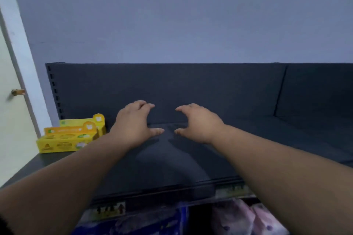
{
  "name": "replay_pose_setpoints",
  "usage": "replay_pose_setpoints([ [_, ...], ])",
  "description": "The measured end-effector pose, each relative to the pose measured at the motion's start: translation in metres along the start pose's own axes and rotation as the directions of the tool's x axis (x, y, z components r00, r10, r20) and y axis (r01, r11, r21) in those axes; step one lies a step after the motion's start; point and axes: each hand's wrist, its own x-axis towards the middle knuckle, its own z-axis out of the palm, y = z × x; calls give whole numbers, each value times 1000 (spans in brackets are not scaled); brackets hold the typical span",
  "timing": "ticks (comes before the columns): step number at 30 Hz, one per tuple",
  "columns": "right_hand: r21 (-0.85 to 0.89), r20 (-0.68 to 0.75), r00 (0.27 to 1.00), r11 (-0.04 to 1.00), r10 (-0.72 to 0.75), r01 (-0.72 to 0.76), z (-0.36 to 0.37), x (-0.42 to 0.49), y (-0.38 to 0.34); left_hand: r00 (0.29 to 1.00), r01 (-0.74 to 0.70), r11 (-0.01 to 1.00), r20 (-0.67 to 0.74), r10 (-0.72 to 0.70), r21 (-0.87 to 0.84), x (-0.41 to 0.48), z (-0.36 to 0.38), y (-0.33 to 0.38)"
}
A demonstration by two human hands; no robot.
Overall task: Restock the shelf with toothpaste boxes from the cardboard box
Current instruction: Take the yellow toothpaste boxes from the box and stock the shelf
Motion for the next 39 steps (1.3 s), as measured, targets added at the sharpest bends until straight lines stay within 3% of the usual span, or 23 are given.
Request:
replay_pose_setpoints([
  [7,-96,-113,967,966,230,-241,-54,-140,148,979,-204,976,-5,204,-80,-8,40,204],
  [15,-136,-227,832,830,506,-541,-96,-320,282,932,-356,913,-5,363,-198,-60,85,418],
  [26,-92,-358,536,542,765,-835,-120,-506,386,767,-604,698,-43,640,-385,-122,124,639],
  [33,-90,-511,364,373,779,-923,-109,-566,437,688,-644,563,-72,722,-518,-131,165,726],
  [39,-61,-478,194,188,857,-980,-89,-596,495,617,-650,484,-35,786,-586,-115,216,782],
])
